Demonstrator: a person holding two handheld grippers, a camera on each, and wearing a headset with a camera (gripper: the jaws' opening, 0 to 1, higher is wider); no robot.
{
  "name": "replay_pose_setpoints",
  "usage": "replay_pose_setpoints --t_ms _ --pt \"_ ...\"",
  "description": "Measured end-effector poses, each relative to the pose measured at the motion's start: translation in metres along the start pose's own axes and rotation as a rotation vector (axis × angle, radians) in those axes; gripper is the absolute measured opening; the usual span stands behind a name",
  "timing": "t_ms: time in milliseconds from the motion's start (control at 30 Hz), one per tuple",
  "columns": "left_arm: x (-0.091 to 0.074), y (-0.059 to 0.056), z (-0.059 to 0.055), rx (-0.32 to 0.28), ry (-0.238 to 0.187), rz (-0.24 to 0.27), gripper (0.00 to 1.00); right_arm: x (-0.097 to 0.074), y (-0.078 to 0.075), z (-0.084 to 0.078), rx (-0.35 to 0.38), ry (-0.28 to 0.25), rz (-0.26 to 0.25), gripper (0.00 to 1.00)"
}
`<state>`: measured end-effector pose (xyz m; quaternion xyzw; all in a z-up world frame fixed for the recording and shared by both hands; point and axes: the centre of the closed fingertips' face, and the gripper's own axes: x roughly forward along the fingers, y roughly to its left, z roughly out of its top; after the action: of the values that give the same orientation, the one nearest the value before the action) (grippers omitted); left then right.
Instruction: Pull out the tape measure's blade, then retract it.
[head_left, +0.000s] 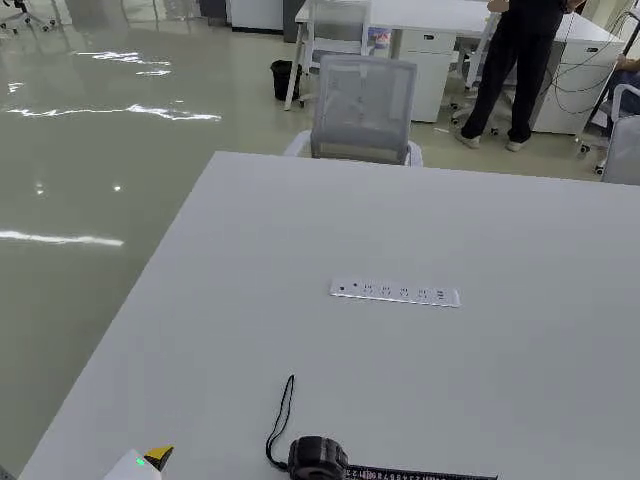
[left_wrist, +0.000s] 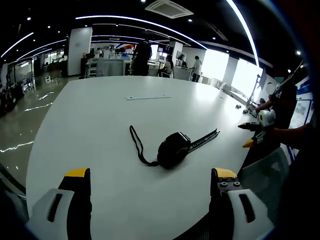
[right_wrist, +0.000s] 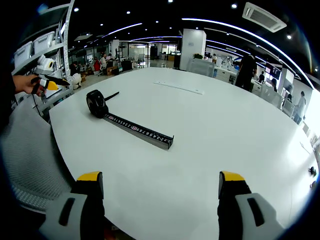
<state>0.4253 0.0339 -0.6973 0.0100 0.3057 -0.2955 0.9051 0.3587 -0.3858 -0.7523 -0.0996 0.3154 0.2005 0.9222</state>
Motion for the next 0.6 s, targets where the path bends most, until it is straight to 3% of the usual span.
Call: replay_pose_setpoints --t_ms 67,133,400,600 --pt "0.006 -0.006 0.002 -0.002 -0.004 0.001 0.99 0.002 0.0 0.003 -0.024 -0.024 0.009 0.95" --pt "0.011 -0.005 0.004 -0.016 -0.009 0.041 0.99 0.004 0.0 0.004 -0.023 -0.021 0.018 0.95" --pt "0.03 -0.018 0.013 -0.01 -0.031 0.066 0.99 0.011 -0.005 0.008 -0.038 -0.018 0.034 0.92" --pt "0.043 -0.032 0.014 -0.02 -0.024 0.042 0.99 0.019 -0.007 0.009 -0.024 0.003 0.041 0.99"
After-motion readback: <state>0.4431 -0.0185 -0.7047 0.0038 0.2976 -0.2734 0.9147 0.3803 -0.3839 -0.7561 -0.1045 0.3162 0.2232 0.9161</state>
